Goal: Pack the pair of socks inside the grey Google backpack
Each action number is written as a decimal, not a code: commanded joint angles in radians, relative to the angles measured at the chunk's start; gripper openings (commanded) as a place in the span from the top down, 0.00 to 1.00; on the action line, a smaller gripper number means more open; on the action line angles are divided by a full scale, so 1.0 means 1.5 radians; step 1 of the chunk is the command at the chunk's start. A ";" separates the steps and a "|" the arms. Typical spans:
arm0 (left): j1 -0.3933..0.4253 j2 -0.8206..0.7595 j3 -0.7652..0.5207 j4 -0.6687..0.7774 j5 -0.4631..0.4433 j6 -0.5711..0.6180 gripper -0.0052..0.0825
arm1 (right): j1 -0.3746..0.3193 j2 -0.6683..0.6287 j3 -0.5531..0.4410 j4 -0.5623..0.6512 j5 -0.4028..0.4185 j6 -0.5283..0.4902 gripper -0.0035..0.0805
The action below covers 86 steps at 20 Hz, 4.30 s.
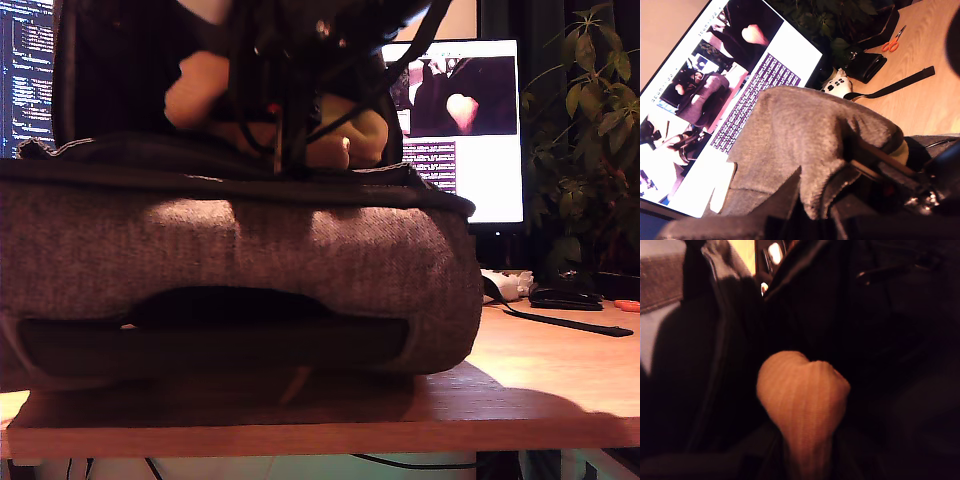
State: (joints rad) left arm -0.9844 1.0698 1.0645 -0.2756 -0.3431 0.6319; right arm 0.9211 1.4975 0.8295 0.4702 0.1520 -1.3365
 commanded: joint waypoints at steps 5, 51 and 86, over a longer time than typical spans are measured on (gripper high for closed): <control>-0.017 -0.011 0.020 0.019 0.024 -0.004 0.97 | -0.034 0.030 0.044 -0.020 -0.004 0.053 0.36; 0.122 -0.011 0.109 -0.047 0.089 0.023 0.97 | 0.026 -0.033 0.090 -0.383 0.125 0.564 0.44; 0.149 -0.011 0.109 -0.048 0.119 -0.020 0.97 | -0.117 -0.462 -0.071 -0.425 0.118 0.809 0.97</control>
State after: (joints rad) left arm -0.7692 1.0870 1.1931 -0.3790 -0.1646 0.6224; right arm 0.7715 0.7948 0.7834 -0.2329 0.3447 -0.1139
